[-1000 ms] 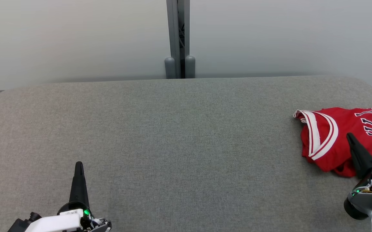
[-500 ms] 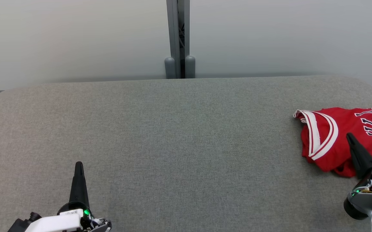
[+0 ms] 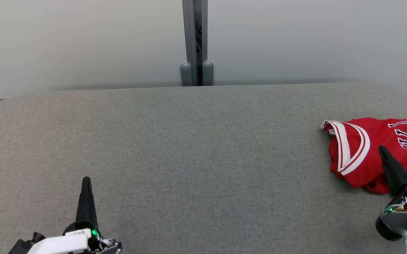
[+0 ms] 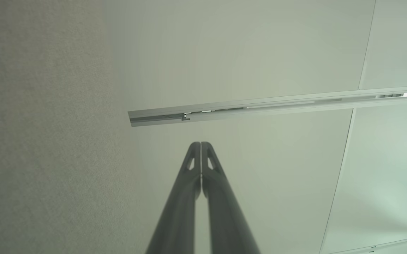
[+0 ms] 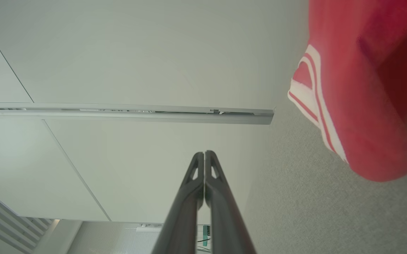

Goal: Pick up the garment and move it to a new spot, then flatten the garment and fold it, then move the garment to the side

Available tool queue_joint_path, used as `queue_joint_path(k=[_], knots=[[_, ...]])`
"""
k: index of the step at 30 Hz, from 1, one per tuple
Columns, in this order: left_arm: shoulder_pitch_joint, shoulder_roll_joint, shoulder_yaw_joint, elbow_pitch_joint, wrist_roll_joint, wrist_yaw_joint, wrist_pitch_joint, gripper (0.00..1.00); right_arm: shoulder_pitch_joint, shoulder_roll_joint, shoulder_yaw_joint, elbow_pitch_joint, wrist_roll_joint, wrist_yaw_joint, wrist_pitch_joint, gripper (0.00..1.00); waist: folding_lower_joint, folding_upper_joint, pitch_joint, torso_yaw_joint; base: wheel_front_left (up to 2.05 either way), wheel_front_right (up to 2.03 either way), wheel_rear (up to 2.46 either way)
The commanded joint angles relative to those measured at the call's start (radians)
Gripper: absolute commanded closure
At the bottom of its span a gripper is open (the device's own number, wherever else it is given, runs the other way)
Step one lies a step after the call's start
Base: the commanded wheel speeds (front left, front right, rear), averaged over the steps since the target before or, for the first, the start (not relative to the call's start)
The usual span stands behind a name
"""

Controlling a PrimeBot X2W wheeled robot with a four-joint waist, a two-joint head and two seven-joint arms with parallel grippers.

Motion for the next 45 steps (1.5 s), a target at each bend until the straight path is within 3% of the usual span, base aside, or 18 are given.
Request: queue_joint_path(k=[1,45], knots=[[-0.015,0.002,0.004,-0.001,-0.001,-0.005,-0.001,1.0,-0.004,-0.003,-0.003,0.002,-0.005,0.002,0.004,1.0,0.0,-0.0001,0.0,0.0,0.0,0.0,0.0],[-0.015,0.002,0.004,-0.001,-0.002,-0.005,-0.001,1.0,-0.006,0.003,-0.015,0.002,-0.013,0.002,0.012,1.0,0.0,-0.0001,0.0,0.0,0.0,0.0,0.0]])
